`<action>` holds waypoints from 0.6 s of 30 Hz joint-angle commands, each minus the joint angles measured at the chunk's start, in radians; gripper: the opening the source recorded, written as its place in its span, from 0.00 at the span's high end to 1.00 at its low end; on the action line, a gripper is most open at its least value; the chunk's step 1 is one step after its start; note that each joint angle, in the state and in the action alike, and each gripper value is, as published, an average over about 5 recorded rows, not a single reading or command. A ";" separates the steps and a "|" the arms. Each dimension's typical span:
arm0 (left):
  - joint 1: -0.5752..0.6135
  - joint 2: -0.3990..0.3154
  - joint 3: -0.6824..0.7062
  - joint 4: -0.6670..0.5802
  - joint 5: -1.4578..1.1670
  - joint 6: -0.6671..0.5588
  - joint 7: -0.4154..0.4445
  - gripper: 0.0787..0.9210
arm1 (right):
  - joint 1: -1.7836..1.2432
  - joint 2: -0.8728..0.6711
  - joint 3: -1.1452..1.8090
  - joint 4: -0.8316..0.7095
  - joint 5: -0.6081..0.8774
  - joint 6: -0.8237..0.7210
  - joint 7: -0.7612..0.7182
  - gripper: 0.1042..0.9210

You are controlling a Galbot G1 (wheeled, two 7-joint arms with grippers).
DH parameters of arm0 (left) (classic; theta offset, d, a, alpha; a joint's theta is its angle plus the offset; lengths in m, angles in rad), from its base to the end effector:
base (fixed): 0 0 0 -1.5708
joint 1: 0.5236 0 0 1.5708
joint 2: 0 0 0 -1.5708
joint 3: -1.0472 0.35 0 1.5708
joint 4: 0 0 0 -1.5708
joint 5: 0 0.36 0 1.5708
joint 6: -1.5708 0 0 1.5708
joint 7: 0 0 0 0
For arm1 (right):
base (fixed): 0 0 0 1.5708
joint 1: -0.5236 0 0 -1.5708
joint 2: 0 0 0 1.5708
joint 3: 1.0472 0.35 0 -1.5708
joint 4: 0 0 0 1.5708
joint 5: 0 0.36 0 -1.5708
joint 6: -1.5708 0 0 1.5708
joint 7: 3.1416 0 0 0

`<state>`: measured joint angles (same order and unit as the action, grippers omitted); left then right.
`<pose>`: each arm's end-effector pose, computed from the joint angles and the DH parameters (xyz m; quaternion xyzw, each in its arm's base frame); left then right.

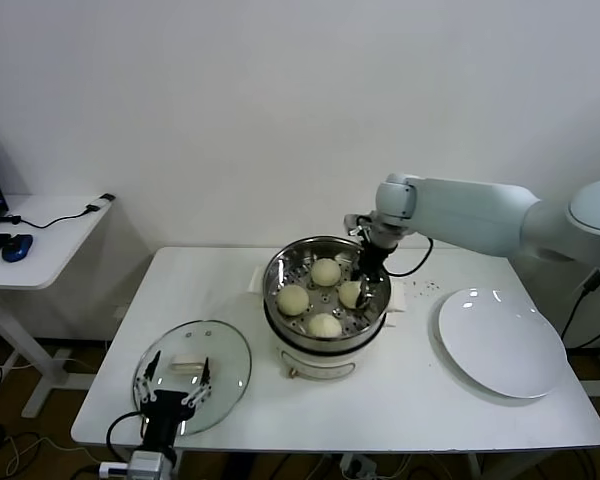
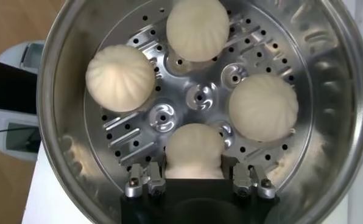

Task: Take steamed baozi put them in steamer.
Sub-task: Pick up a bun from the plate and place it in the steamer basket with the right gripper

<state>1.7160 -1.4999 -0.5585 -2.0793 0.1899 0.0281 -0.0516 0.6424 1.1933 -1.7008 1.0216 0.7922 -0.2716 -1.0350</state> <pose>0.1390 0.0233 -0.3310 0.0147 -0.9866 -0.1359 0.0889 0.6079 0.0283 -0.1155 0.5686 -0.5162 0.4783 0.4260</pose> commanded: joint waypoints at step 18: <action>-0.006 0.008 0.001 -0.006 0.005 0.003 0.000 0.12 | 0.099 -0.153 0.067 0.103 0.028 -0.006 0.017 0.12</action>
<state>1.7109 -1.4926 -0.5575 -2.0862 0.1927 0.0299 -0.0515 0.6984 1.1275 -1.6776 1.0846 0.8101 -0.2811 -1.0289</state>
